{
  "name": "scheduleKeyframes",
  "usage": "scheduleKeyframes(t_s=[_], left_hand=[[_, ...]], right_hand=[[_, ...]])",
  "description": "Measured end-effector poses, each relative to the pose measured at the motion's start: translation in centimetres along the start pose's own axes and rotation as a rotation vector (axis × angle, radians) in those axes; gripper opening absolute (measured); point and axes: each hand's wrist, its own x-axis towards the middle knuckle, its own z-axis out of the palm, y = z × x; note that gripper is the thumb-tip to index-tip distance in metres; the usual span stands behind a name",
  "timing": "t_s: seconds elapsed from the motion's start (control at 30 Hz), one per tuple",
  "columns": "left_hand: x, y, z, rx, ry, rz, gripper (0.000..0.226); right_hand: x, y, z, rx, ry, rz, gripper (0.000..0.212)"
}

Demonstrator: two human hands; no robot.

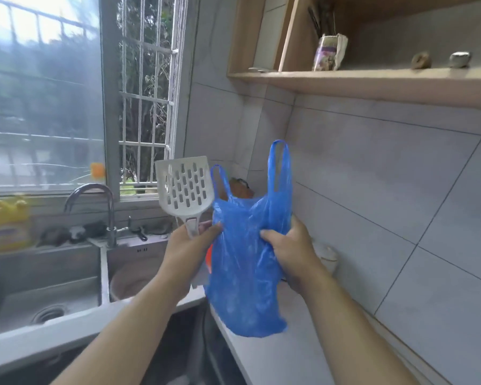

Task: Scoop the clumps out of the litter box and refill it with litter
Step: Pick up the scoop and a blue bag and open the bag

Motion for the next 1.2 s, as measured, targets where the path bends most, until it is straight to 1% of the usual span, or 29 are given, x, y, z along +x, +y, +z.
scheduleKeyframes(t_s=[0.1, 0.13, 0.17, 0.27, 0.33, 0.4, 0.53, 0.57, 0.6, 0.63, 0.7, 0.73, 0.8, 0.83, 0.87, 0.93, 1.0, 1.03, 1.1, 1.17, 1.2], left_hand=[[-3.3, -1.8, 0.9, -0.033, -0.012, -0.039, 0.026], [-4.4, -2.5, 1.4, -0.022, -0.010, -0.034, 0.023], [-5.6, -3.1, 2.1, 0.010, 0.012, -0.027, 0.017], [-8.6, -4.8, 4.0, 0.115, 0.131, -0.013, 0.025], [-10.5, -5.7, 4.8, 0.138, 0.198, -0.024, 0.025], [-12.4, -6.7, 5.3, 0.163, 0.226, -0.041, 0.020], [-16.7, -9.4, 5.3, 0.230, 0.275, -0.064, 0.021], [-17.8, -10.0, 5.0, 0.245, 0.288, -0.076, 0.013], [-18.9, -10.4, 4.6, 0.257, 0.310, -0.089, 0.009], [-20.1, -10.7, 4.1, 0.261, 0.326, -0.102, 0.011], [-22.3, -11.0, 2.6, 0.254, 0.359, -0.108, 0.006], [-23.3, -11.1, 1.7, 0.256, 0.377, -0.114, 0.010], [-24.9, -11.2, -0.3, 0.268, 0.423, -0.120, 0.028], [-25.7, -11.2, -1.3, 0.286, 0.450, -0.121, 0.033], [-26.4, -11.2, -2.5, 0.306, 0.488, -0.125, 0.033], [-28.1, -10.9, -5.0, 0.317, 0.588, -0.121, 0.025], [-30.1, -10.6, -8.1, 0.313, 0.673, -0.123, 0.033], [-31.2, -10.4, -9.9, 0.319, 0.703, -0.122, 0.035], [-33.7, -9.6, -13.4, 0.323, 0.742, -0.128, 0.032], [-36.5, -8.9, -17.0, 0.356, 0.772, -0.141, 0.033], [-37.9, -8.6, -18.8, 0.390, 0.803, -0.137, 0.030]], right_hand=[[-2.6, 1.7, -1.6, 0.042, -0.103, -0.023, 0.038], [-3.4, 2.3, -2.4, 0.043, -0.133, -0.016, 0.038], [-4.2, 3.0, -3.2, 0.040, -0.150, 0.001, 0.038], [-6.3, 4.9, -6.0, 0.070, -0.165, 0.058, 0.033], [-7.6, 6.1, -7.8, 0.152, -0.155, 0.080, 0.031], [-9.1, 7.1, -9.3, 0.236, -0.198, 0.087, 0.031], [-12.7, 9.9, -10.4, 0.340, -0.295, 0.183, 0.041], [-13.7, 10.5, -10.0, 0.337, -0.313, 0.196, 0.043], [-14.6, 11.1, -9.5, 0.328, -0.336, 0.203, 0.044], [-15.6, 11.5, -8.8, 0.316, -0.359, 0.212, 0.044], [-17.4, 11.9, -7.2, 0.301, -0.399, 0.241, 0.039], [-18.2, 12.0, -6.4, 0.292, -0.421, 0.253, 0.036], [-19.9, 11.9, -4.5, 0.259, -0.445, 0.275, 0.030], [-20.7, 11.9, -3.6, 0.239, -0.444, 0.284, 0.027], [-21.5, 11.8, -2.6, 0.221, -0.438, 0.292, 0.023], [-23.1, 11.7, -0.4, 0.201, -0.419, 0.312, 0.014], [-24.9, 11.8, 1.8, 0.187, -0.407, 0.327, 0.008], [-25.9, 11.7, 3.0, 0.180, -0.408, 0.334, 0.008], [-28.1, 11.6, 5.7, 0.167, -0.430, 0.344, 0.013], [-30.7, 11.7, 8.4, 0.124, -0.477, 0.337, 0.014], [-32.0, 11.9, 9.9, 0.097, -0.505, 0.327, 0.013]])
